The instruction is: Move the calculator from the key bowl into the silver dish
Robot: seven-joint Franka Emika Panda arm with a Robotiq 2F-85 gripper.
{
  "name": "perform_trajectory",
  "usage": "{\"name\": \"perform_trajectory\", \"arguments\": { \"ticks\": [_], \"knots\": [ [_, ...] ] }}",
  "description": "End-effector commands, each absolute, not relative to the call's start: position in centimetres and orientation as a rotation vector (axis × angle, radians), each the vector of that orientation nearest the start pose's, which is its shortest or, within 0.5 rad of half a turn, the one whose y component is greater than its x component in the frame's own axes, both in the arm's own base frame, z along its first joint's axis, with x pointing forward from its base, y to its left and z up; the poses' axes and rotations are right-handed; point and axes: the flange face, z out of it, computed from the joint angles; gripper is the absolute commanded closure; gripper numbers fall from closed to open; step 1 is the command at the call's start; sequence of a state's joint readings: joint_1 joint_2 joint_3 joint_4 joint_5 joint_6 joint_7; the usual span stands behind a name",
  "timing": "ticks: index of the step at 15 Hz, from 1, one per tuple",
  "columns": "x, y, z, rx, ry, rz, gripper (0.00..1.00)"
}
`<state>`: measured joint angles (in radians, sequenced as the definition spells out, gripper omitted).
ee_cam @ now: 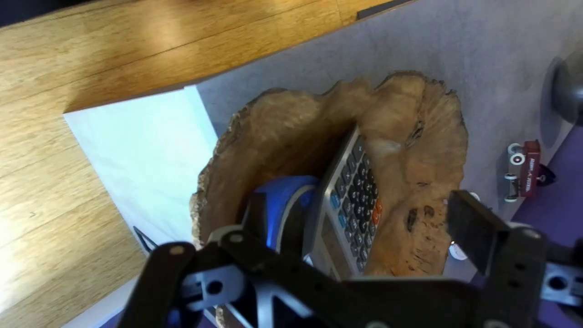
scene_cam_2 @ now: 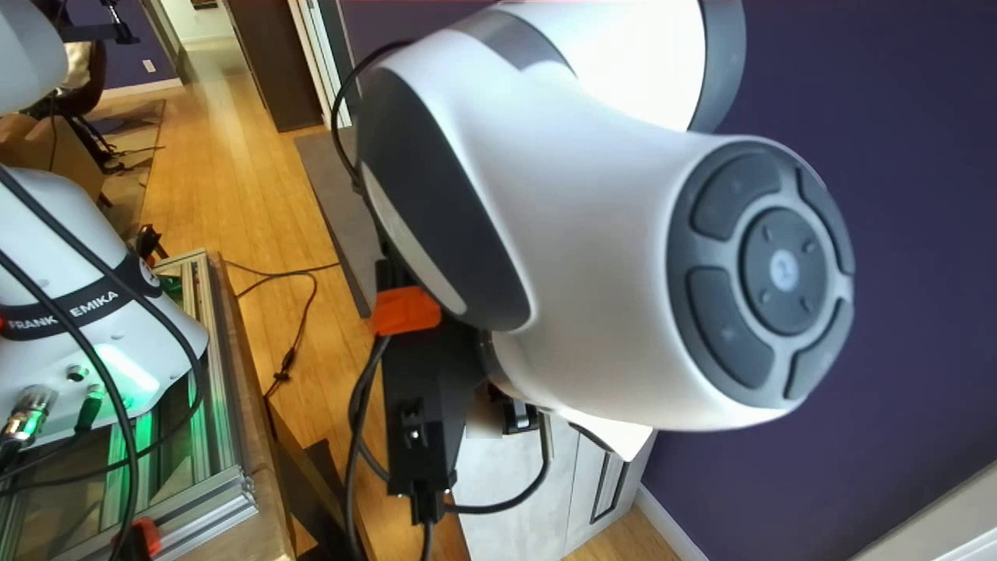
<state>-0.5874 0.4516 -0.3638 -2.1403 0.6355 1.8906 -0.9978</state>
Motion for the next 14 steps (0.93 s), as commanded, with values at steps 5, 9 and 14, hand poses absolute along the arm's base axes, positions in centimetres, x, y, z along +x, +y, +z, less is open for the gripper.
{"name": "perform_trajectory", "arguments": {
  "ticks": [5, 9, 14],
  "knots": [
    [34.1, -39.2, 15.5, -2.283, 0.356, 0.022, 0.20],
    [35.2, -38.8, 15.2, -2.293, 0.322, 0.005, 0.28],
    [35.4, -39.3, 15.3, -2.347, 0.318, 0.001, 0.03]
  ]
}}
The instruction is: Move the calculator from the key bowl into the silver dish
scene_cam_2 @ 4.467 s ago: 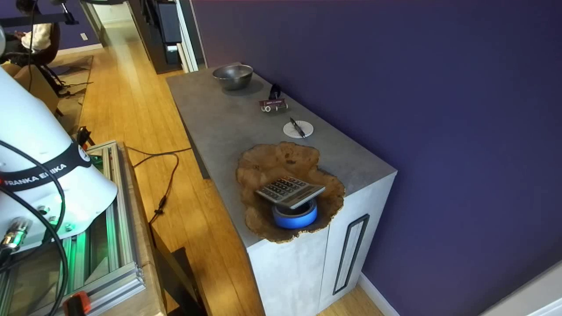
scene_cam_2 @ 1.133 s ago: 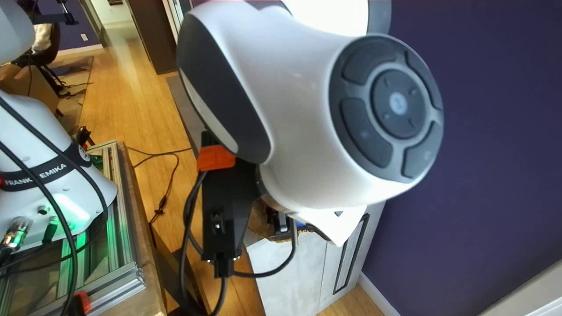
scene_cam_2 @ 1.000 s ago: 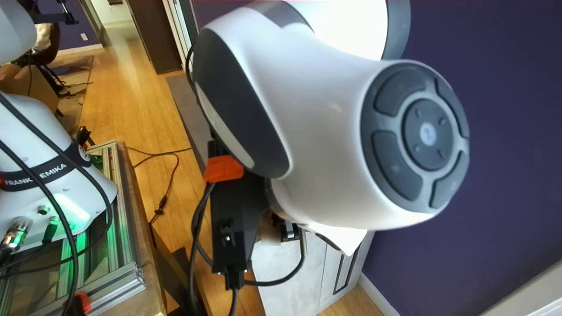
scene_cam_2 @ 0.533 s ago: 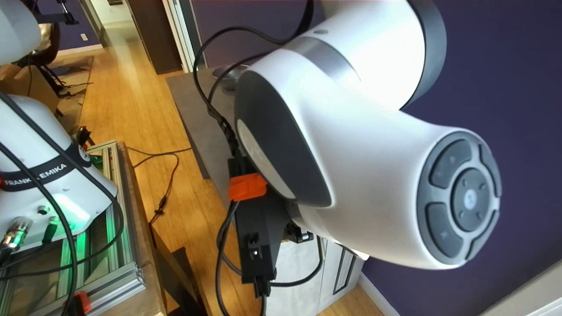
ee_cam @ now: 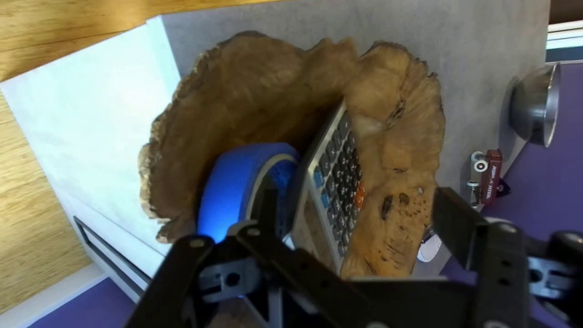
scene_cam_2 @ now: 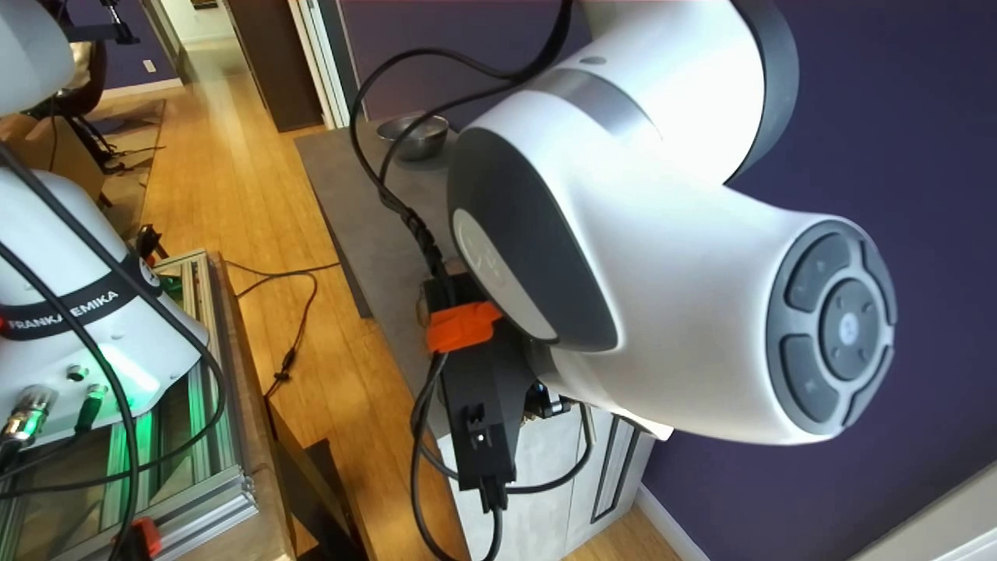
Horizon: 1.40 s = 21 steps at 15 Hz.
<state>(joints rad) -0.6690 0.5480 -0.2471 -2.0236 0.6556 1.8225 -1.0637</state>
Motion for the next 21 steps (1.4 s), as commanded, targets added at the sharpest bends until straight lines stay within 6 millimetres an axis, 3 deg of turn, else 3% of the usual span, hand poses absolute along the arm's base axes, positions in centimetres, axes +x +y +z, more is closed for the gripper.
{"name": "perform_trajectory", "arguments": {
  "ticks": [1, 5, 16, 18, 19, 21],
  "knots": [
    [35.4, -39.3, 15.3, -2.352, 0.317, -0.007, 0.00],
    [35.6, -38.6, 15.3, -2.371, 0.291, -0.022, 0.07],
    [36.4, -37.0, 15.3, -2.399, 0.236, -0.035, 0.02],
    [36.4, -36.8, 15.5, -2.354, 0.231, -0.029, 0.13],
    [36.4, -36.6, 15.6, -2.333, 0.228, -0.023, 0.32],
    [36.4, -36.3, 15.7, -2.297, 0.222, -0.007, 0.47]
  ]
}}
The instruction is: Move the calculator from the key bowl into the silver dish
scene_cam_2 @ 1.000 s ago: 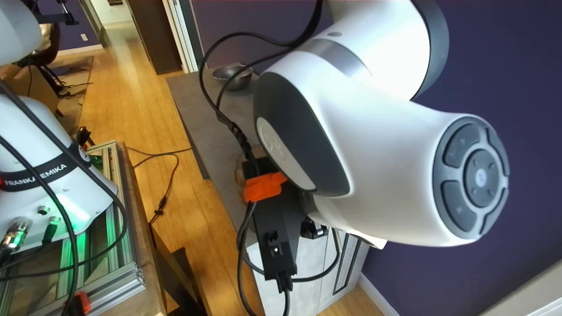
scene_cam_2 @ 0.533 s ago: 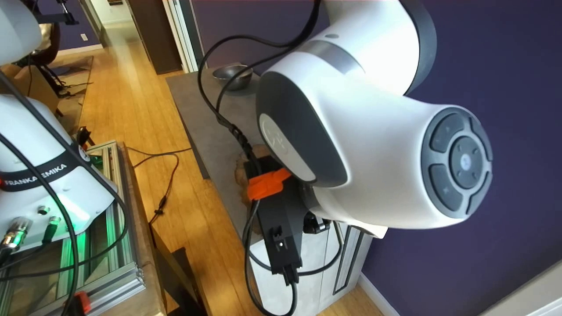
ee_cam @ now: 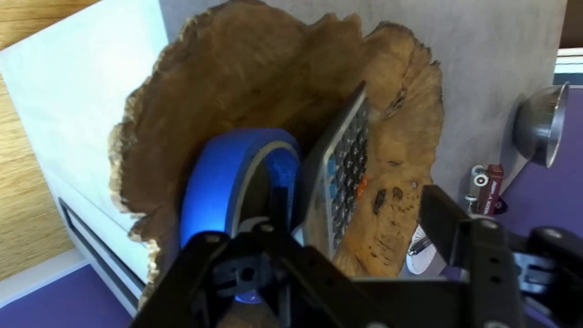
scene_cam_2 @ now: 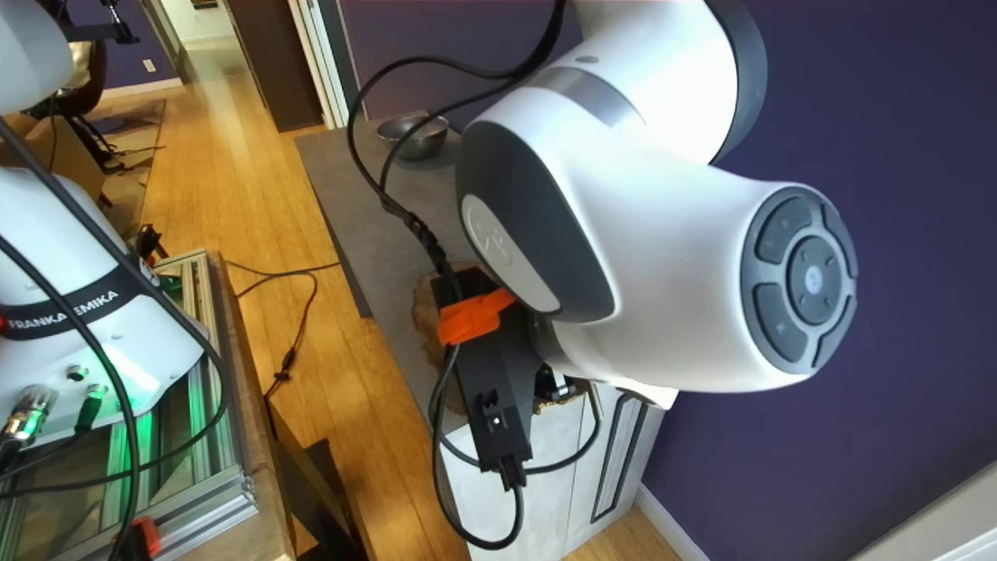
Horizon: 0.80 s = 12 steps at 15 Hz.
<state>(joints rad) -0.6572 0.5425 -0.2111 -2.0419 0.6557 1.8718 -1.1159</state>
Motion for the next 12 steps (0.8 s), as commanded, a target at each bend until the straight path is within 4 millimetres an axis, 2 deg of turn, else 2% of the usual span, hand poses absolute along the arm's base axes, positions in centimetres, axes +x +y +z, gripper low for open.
{"name": "perform_trajectory", "arguments": {
  "ticks": [1, 7, 9, 10, 12],
  "knots": [
    [36.3, -36.2, 15.7, -2.287, 0.221, -0.002, 0.56],
    [36.1, -36.6, 15.3, -2.304, 0.294, 0.040, 0.96],
    [36.0, -36.8, 15.1, -2.302, 0.330, 0.055, 1.00],
    [36.0, -36.8, 15.3, -2.296, 0.341, 0.066, 0.97],
    [35.5, -37.3, 16.7, -2.274, 0.348, 0.064, 0.97]
  ]
}}
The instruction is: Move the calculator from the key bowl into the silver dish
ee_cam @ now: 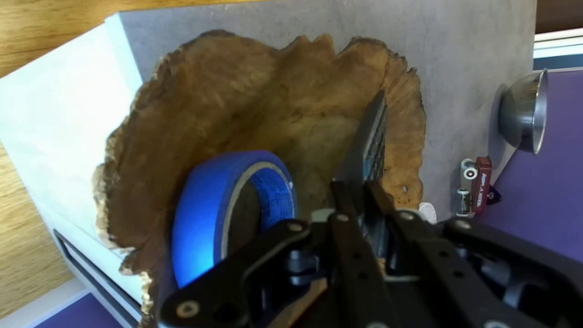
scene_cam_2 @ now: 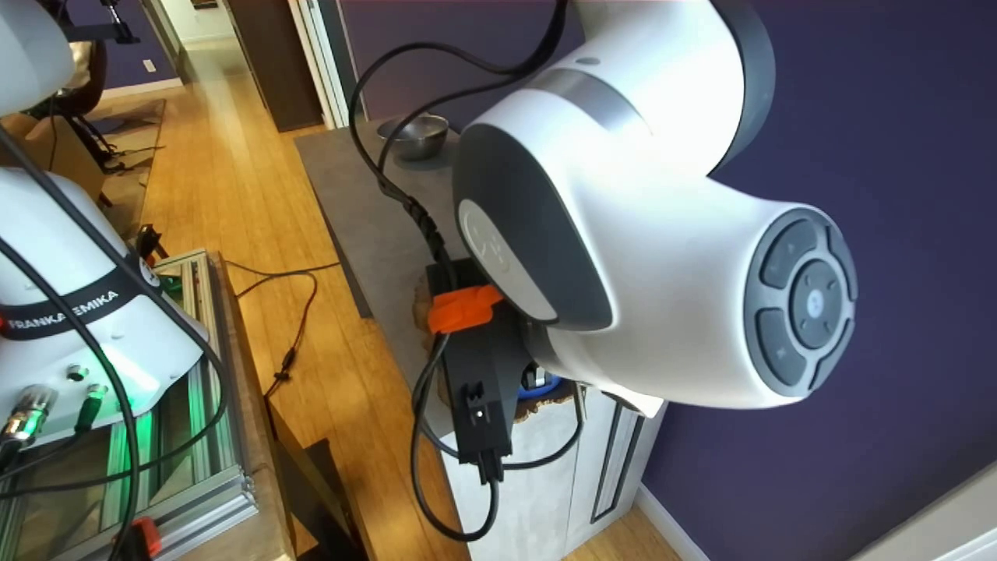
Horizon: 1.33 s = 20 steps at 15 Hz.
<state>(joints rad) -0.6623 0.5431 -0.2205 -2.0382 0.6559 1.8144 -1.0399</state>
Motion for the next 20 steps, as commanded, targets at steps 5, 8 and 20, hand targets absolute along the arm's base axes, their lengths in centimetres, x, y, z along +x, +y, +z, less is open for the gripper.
{"name": "perform_trajectory", "arguments": {
  "ticks": [5, 8, 20],
  "knots": [
    [32.6, -36.2, 24.1, -2.207, 0.297, -0.070, 0.97],
    [32.6, -32.9, 28.7, -2.207, 0.216, -0.179, 0.97],
    [33.4, -22.2, 32.0, -2.305, 0.023, -0.184, 0.87]
  ]
}}
